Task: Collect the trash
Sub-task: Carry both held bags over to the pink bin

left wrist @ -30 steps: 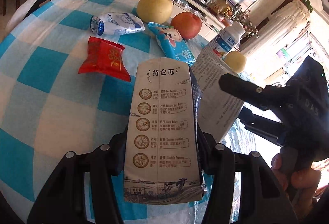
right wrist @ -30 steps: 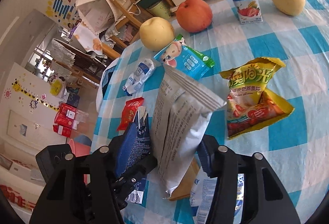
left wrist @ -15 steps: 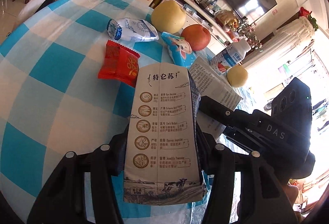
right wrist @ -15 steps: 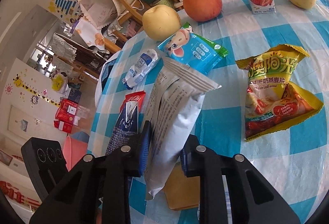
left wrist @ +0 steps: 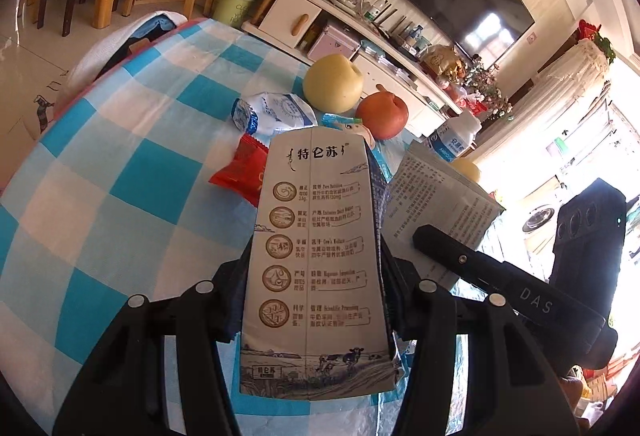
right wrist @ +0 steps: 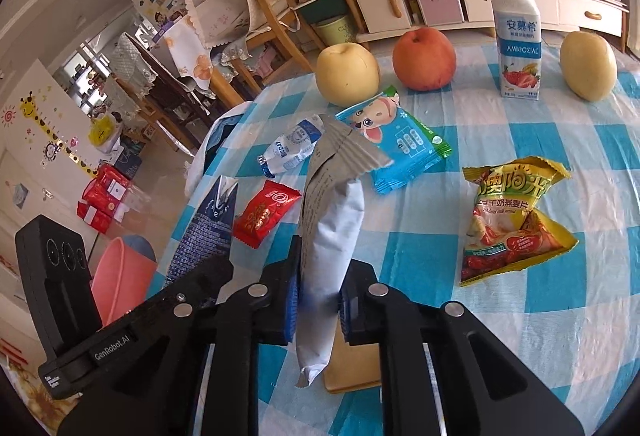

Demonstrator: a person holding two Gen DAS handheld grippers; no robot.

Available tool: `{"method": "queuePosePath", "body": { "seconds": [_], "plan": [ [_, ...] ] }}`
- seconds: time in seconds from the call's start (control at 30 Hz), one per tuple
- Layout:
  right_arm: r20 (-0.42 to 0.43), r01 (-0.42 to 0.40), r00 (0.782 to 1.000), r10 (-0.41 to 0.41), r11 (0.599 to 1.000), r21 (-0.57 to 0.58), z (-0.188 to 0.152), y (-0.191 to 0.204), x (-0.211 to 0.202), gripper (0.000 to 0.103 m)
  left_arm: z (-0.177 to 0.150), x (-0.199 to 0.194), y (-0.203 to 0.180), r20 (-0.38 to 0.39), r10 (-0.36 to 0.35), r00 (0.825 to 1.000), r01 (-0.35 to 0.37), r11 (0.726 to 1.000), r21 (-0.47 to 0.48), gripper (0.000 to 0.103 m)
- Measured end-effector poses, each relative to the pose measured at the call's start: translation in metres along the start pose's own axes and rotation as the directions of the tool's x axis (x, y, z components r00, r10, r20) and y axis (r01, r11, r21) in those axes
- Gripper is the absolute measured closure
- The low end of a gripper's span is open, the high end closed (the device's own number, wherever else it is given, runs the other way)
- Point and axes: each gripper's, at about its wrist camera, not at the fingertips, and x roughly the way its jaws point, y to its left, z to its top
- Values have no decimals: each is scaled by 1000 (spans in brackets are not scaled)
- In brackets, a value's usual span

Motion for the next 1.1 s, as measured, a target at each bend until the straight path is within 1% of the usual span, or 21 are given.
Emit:
{"method": "queuePosePath", "body": {
  "seconds": [0.27, 0.43, 0.53, 0.7, 0.8, 0.87, 1.03, 1.1],
  "plan": [
    [41, 9, 999, -7, 999, -50, -5, 16, -18, 87, 5, -24, 2, 61, 33, 998, -34, 999, 19, 48],
    [67, 11, 998, -5, 996, -93, -10, 31, -30, 87, 6, -42, 10, 112, 78, 991, -79, 997, 9, 48],
    [75, 8, 997, 0, 993, -115, -12, 41, -37, 87, 7, -55, 20, 146, 117, 982, -116, 993, -16, 48],
    [93, 4, 996, 11, 986, -167, -18, 63, -46, 86, 10, -82, 35, 211, 203, 956, -197, 979, -51, 48],
    [106, 7, 994, 16, 977, -213, -21, 80, -52, 86, 13, -97, 45, 246, 258, 934, -247, 966, -77, 48],
    [114, 7, 993, 22, 970, -244, -24, 92, -55, 86, 16, -106, 49, 264, 279, 924, -263, 960, -94, 48],
    [126, -8, 991, 48, 955, -298, -26, 119, -58, 86, 26, -128, 61, 310, 339, 888, -315, 941, -128, 48],
    [129, -19, 990, 62, 950, -310, -26, 130, -59, 86, 29, -136, 68, 320, 356, 878, -325, 934, -148, 48]
  ]
}}
